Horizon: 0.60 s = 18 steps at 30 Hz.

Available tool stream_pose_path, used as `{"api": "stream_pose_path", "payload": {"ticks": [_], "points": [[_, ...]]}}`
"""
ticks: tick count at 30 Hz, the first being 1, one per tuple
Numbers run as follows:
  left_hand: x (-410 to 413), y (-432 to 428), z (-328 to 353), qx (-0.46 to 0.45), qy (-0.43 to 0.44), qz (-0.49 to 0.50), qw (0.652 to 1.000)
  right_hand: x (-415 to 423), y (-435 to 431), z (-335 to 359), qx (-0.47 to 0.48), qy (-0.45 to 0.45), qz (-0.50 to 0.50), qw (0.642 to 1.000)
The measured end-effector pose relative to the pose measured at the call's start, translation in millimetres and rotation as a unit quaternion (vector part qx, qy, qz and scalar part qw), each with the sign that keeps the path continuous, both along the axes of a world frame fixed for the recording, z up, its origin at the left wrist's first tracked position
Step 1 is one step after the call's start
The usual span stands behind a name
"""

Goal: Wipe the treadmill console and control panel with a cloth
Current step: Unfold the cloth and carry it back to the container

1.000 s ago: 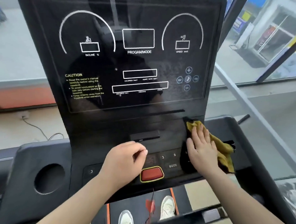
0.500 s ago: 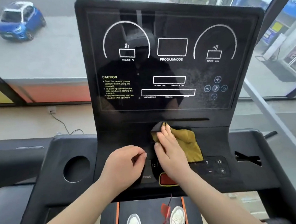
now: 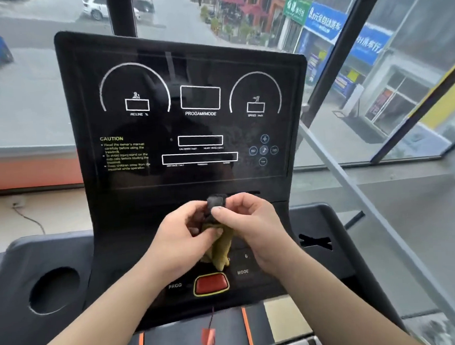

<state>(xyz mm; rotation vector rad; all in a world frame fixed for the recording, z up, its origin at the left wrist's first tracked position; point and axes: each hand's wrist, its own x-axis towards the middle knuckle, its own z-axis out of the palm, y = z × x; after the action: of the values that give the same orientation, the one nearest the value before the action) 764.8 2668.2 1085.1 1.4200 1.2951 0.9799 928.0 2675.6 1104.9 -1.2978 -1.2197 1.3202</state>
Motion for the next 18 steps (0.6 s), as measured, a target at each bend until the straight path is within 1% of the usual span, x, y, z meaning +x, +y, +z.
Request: {"api": "stream_pose_path", "payload": {"ticks": [4,6,9,11,14,16,18], "points": [[29,-15,17,-0.009,0.010,0.022,1.000,43,-2,14,0.038,-0.080,0.032,0.996],[46,-28,26,-0.020,-0.003,0.040,0.999,60,-5,20,0.042,-0.094,0.049,0.993],[61,-57,34,-0.032,-0.014,0.085,0.996,73,-14,23,0.048,-0.098,0.106,0.988],[66,-79,30,-0.048,-0.032,0.125,0.991,71,-21,19,0.036,-0.070,0.138,0.987],[62,-125,16,-0.040,-0.062,0.190,0.979,50,-36,11,0.008,-0.009,0.199,0.980],[52,-166,9,-0.042,-0.078,0.250,0.964,27,-54,8,-0.011,0.008,0.260,0.965],[38,-213,5,-0.048,-0.093,0.329,0.939,0,-79,8,-0.031,0.028,0.331,0.943]]}}
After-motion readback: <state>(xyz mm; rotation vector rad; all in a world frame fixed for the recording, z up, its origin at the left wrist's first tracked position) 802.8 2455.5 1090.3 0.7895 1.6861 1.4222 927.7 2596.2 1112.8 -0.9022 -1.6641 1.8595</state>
